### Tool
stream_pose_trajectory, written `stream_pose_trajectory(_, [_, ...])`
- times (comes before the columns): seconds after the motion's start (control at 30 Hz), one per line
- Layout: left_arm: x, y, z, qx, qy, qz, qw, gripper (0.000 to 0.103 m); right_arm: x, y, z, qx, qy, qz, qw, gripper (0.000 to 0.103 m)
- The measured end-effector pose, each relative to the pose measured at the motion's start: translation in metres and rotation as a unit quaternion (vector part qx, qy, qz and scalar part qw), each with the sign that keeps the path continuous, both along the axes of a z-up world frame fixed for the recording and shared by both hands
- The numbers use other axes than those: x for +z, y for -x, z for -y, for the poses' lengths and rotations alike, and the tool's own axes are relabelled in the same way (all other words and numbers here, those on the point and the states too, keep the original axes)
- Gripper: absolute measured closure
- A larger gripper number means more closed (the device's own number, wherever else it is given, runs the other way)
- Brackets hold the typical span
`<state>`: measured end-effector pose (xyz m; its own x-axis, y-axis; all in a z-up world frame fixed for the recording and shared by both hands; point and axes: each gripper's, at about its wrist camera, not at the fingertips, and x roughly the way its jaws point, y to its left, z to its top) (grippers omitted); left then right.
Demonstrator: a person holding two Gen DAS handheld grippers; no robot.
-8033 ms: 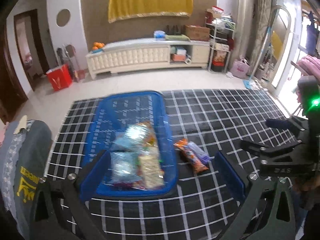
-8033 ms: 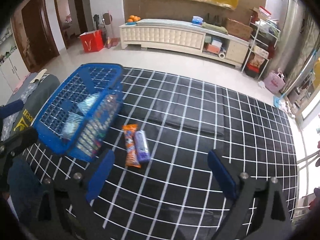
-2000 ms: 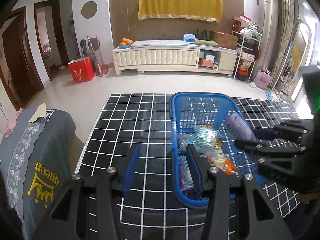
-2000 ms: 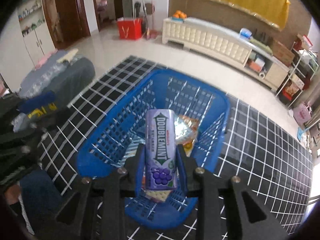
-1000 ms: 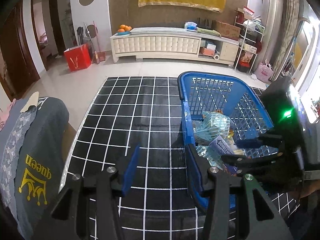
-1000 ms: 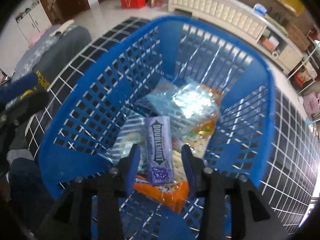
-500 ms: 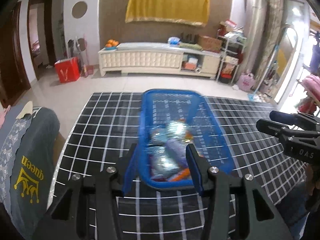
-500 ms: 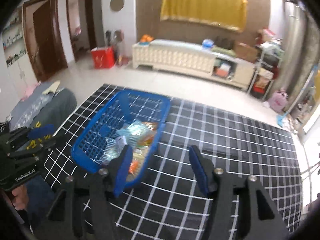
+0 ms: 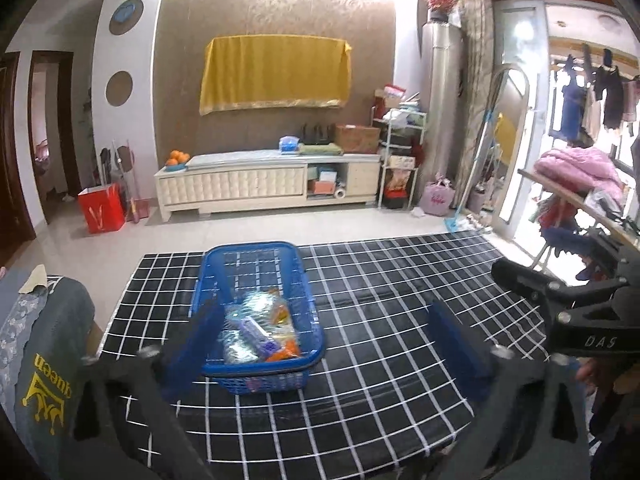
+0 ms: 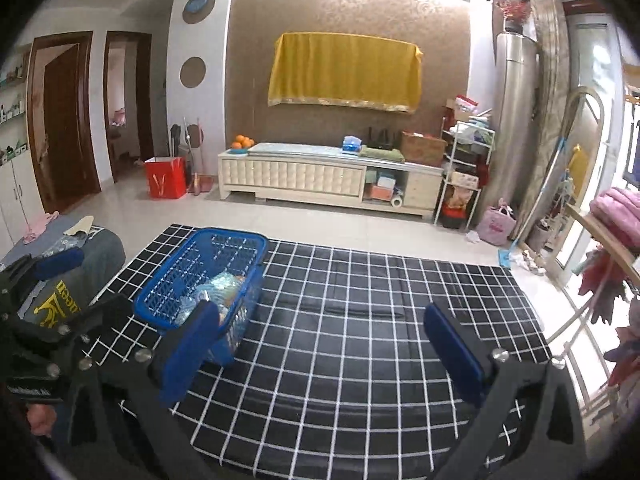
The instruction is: Organize snacks
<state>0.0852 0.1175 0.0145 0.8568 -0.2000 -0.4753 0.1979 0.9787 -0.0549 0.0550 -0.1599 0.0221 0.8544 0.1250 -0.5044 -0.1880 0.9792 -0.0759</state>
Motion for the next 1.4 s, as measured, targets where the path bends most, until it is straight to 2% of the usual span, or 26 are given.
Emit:
stream_pose_trajectory(0.27, [-0.004,0.033,0.007,0.015,-0.002,0.012,0.9998,0.000,-0.006,0.032,0.009,-0.019,-0.014,0.012,1.000,0.000])
stream_pose_trajectory(0.43, [-0.004,0.043,0.010,0.017,-0.016,0.013,0.9996,0.000,-0.009,0.036,0.009,-0.017,-0.024,0.009,1.000,0.000])
stream_pose_trajectory(0.57, [-0.002,0.046,0.012,0.018,-0.023,0.015,0.9995,0.000,-0.009,0.043,0.013,-0.015,-0.039,0.009,0.999,0.000])
stream_pose_trajectory(1.4, [0.001,0.056,0.015,0.014,-0.021,0.010,0.9996,0.000,-0.007,0.057,0.010,-0.009,-0.037,0.015,0.999,0.000])
